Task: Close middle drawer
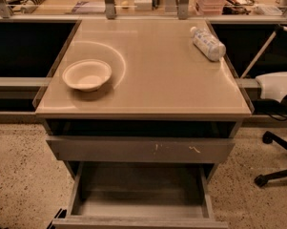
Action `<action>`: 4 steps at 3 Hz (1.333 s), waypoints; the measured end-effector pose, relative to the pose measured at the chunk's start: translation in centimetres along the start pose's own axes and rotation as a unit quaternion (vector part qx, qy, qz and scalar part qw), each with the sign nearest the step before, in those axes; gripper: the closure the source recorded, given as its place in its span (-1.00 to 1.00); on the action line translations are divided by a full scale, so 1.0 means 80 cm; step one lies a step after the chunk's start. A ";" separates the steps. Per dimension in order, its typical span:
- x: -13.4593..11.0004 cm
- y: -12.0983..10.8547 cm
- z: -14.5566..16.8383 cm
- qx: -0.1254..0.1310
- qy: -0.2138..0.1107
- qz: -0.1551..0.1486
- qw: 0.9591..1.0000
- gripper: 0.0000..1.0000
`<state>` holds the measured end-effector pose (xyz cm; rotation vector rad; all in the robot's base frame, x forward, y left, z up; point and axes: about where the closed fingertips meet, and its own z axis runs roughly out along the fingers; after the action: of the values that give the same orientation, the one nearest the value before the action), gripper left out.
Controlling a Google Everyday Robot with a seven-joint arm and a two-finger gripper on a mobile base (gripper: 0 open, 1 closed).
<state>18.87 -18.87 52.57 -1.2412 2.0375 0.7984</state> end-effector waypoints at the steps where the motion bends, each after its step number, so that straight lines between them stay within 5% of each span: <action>1: 0.020 0.017 0.043 -0.023 -0.009 0.024 0.999 -1.00; 2: 0.014 -0.002 0.084 -0.039 -0.031 0.051 0.997 -1.00; 4: 0.041 -0.083 0.119 0.001 -0.053 0.142 0.988 -1.00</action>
Offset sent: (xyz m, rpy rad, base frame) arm 0.0463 0.0698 -0.0768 0.1889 0.1484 -0.0445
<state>25.51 -15.96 42.96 -0.8968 2.1531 0.9719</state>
